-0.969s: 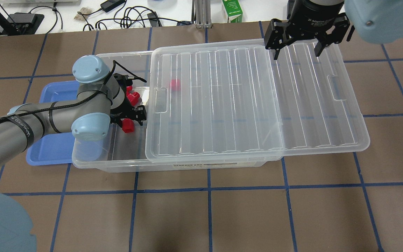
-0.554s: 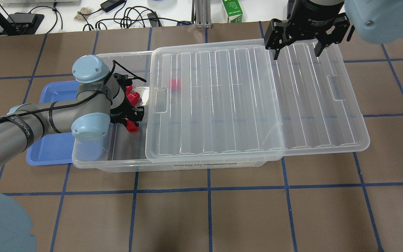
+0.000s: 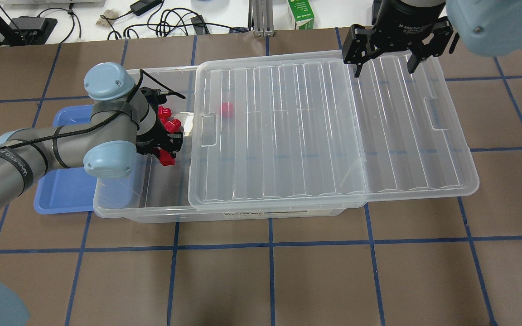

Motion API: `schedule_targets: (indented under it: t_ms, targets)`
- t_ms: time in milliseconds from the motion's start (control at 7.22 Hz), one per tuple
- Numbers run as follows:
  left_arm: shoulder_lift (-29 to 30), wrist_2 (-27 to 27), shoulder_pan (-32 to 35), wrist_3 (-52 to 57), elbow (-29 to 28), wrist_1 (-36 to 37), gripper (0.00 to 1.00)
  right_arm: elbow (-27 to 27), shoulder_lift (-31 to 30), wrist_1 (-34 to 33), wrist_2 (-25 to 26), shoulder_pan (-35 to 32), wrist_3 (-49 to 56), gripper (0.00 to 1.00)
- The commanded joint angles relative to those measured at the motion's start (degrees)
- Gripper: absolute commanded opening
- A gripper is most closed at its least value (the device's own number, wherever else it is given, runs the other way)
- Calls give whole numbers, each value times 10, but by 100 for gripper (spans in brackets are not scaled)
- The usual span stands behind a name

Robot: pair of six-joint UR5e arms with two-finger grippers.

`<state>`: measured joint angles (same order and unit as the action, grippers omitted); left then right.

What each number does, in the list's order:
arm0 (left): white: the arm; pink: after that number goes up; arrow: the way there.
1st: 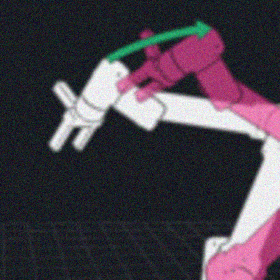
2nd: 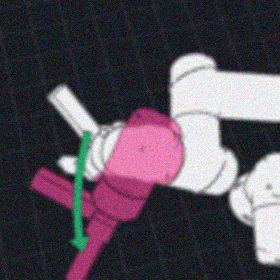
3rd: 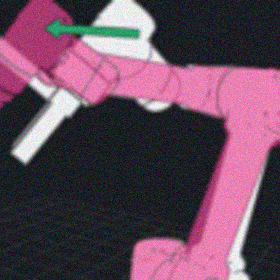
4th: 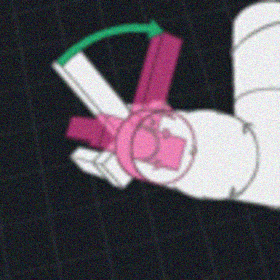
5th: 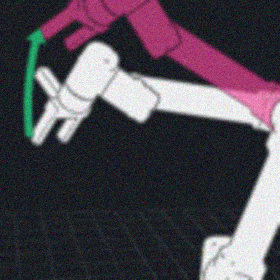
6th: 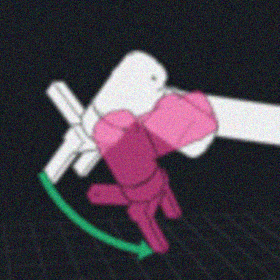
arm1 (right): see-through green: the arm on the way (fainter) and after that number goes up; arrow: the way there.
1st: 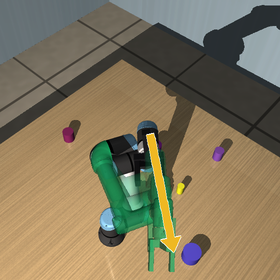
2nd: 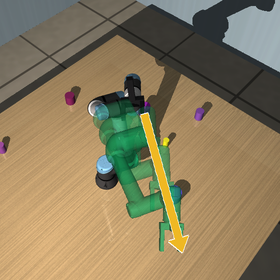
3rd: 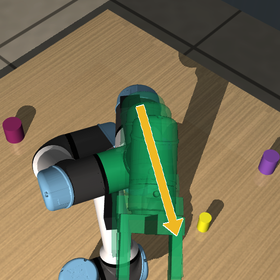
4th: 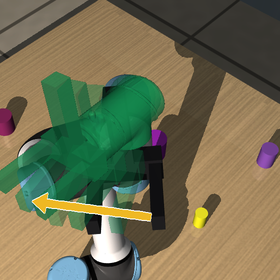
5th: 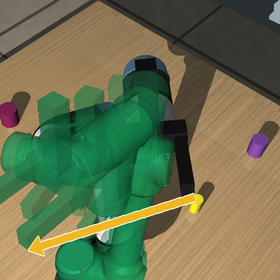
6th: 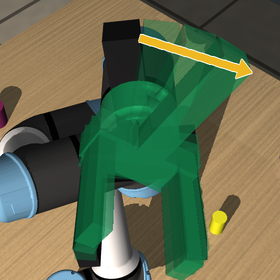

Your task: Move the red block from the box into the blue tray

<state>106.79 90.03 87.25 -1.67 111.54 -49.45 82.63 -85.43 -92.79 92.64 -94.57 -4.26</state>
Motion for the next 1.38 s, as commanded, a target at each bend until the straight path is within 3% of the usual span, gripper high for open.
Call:
schedule_targets:
  t_ms: [0, 277, 554, 969, 1246]
  targets:
    - [-55, 1, -1, -1, -46, -110, 0, 1, 0, 1, 0, 0, -1, 100]
    - [-83, 0, -18, 7, -141, -255, 0, 1, 0, 1, 0, 0, 0, 100]
    - [-79, -6, -115, 90, -203, -308, 0, 1, 0, 1, 1, 0, 0, 100]
    - [-29, -9, -218, 254, -191, -287, 0, 0, 1, -3, 5, 16, 13, 100]
    - [35, -9, -250, 265, -150, -160, 0, 0, -4, 4, 5, 73, 97, 100]
